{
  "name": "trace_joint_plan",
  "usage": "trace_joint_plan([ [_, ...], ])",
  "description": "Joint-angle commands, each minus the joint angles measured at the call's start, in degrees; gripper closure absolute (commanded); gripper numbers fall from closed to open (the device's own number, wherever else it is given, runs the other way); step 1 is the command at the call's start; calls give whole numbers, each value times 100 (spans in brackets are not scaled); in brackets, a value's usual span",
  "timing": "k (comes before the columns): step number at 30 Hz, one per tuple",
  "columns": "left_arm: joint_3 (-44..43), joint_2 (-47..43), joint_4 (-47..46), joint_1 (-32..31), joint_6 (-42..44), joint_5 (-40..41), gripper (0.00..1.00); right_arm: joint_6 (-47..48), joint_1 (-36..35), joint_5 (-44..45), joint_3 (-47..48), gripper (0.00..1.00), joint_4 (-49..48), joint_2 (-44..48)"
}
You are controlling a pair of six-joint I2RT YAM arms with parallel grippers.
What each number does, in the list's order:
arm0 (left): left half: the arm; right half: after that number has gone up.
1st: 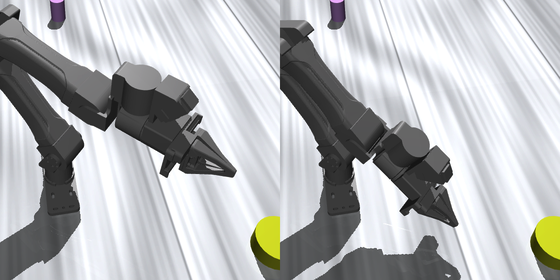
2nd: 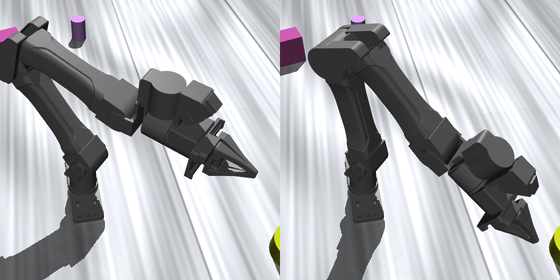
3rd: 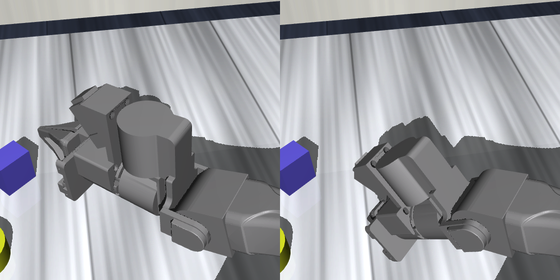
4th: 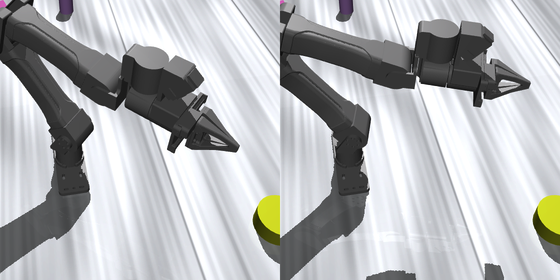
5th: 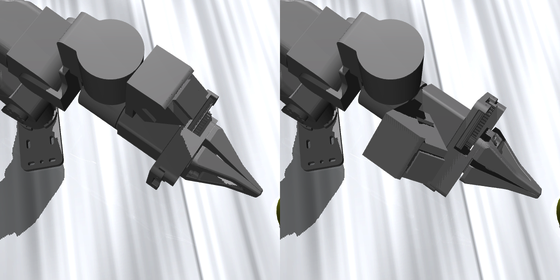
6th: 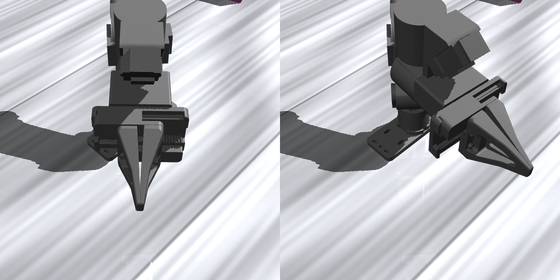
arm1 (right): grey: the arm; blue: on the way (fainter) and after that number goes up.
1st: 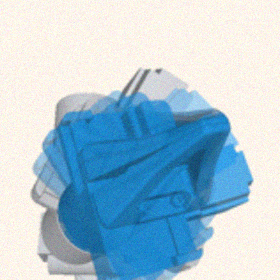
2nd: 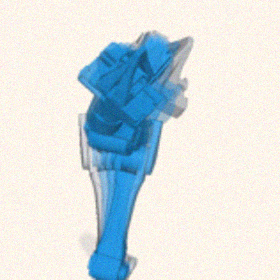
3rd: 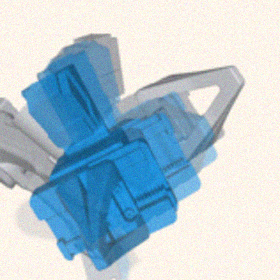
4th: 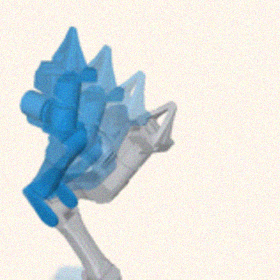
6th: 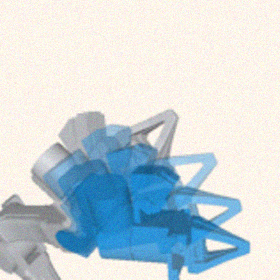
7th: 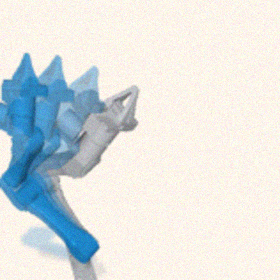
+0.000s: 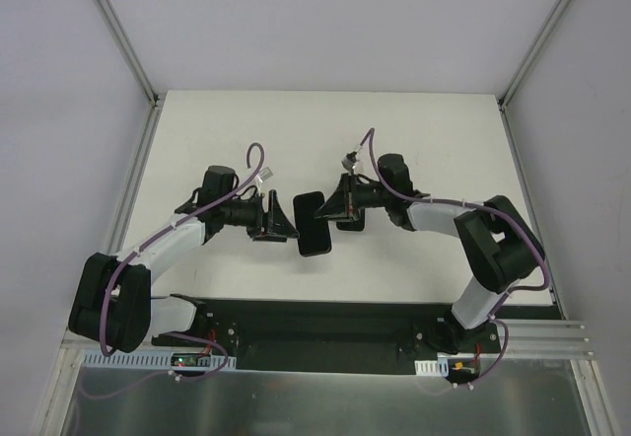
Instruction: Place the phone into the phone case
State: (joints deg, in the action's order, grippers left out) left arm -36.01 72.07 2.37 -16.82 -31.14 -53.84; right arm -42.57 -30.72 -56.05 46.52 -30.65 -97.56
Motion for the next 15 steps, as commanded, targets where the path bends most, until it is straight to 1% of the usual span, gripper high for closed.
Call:
trace_joint_plan([
  [1,190,-176,-1208,-6,-357,-881,32,-1909,13,-653,-231,89,-2633,185],
  [2,243,-159,-1439,-6,-645,-926,32,-2409,13,-644,-266,89,-3831,-24],
  [3,357,-150,-1685,-6,-805,-978,33,-3258,13,-574,-301,89,-4478,-166],
  [4,410,-141,-2244,-6,-1146,-1083,33,-3719,13,-539,-302,88,-5528,-472],
  [5,463,-132,-2459,-6,-1288,-1128,33,-3950,13,-469,-302,88,-5713,-605],
  [7,525,-141,-2750,-6,-1465,-1146,35,-3874,-4,-398,-380,88,-5715,-685],
  [12,542,-88,-2821,-23,-1545,-1155,39,-3680,-57,-371,-477,87,-5706,-589],
  [15,595,-53,-3066,-41,-1694,-1137,43,-3680,-83,-354,-460,86,-5706,-606],
])
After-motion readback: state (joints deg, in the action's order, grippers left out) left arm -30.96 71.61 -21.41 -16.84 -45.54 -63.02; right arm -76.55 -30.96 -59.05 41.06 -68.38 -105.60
